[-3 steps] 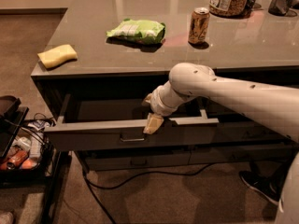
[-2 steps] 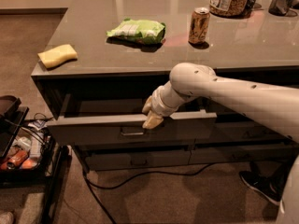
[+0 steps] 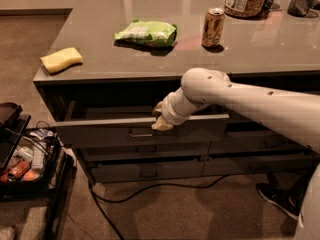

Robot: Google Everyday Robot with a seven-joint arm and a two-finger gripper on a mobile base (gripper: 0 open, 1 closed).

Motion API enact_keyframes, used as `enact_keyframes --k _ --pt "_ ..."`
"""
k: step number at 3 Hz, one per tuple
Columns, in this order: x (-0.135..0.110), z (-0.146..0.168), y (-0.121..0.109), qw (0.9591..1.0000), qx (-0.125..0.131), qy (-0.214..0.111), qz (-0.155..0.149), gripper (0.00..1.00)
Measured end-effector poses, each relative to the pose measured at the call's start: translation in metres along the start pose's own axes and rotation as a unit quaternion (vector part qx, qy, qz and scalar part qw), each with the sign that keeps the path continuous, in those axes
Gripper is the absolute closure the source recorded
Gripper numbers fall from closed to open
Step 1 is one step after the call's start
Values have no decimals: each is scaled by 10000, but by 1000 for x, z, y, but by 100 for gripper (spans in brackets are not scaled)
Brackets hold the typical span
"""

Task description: Close top drawer

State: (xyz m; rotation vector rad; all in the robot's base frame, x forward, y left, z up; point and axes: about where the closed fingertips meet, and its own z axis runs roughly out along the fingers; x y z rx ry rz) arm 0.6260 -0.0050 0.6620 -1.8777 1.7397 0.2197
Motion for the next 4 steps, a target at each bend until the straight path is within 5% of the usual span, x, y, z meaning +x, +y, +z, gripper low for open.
enact_keyframes --k 3,4 --pt "-3 1 -2 10000 -12 55 -67 14" --pt "-4 13 0 9999 -96 63 24 0"
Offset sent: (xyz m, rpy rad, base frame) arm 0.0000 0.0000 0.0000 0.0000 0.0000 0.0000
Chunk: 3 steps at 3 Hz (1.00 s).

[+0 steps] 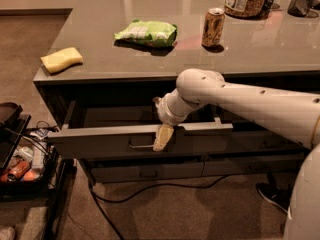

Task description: Close top drawer

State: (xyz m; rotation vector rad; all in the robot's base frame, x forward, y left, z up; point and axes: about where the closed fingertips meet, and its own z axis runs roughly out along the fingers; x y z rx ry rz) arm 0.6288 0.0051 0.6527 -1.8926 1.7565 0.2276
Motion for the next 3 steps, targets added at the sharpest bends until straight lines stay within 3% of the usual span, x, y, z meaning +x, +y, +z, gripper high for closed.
enact_keyframes --k 2,3 --pt "0 2 0 9999 106 -43 62 0" --pt "7 3 -16 9988 458 9 182 0"
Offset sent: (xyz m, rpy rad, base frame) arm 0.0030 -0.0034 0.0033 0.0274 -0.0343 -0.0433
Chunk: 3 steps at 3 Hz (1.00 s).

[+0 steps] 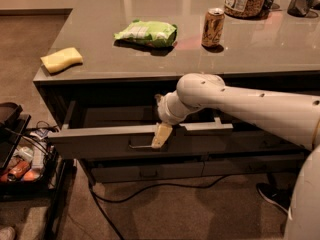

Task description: Close top drawer

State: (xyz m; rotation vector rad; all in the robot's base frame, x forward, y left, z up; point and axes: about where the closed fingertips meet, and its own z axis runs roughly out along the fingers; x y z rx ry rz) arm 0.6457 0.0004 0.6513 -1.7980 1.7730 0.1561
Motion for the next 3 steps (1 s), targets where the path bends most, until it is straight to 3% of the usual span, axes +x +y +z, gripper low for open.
enact_keyframes --k 2,3 --pt "7 5 -19 9996 249 70 129 0" --pt "7 4 -19 9996 249 70 129 0"
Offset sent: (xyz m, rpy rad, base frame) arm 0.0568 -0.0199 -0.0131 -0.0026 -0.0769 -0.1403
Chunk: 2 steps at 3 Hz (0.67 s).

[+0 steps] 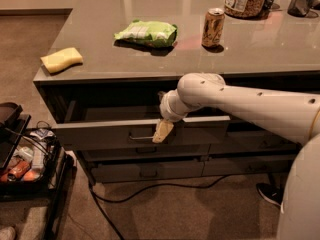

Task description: Close top drawer

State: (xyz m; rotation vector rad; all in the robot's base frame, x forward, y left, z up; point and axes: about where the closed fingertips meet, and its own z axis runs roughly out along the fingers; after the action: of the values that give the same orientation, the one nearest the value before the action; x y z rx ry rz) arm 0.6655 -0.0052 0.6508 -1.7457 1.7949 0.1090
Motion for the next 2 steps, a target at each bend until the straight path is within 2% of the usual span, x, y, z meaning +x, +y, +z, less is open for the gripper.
enact_keyframes --k 1,2 --pt "6 15 -19 9995 260 -11 176 0" --pt "6 15 -19 9995 260 -11 176 0"
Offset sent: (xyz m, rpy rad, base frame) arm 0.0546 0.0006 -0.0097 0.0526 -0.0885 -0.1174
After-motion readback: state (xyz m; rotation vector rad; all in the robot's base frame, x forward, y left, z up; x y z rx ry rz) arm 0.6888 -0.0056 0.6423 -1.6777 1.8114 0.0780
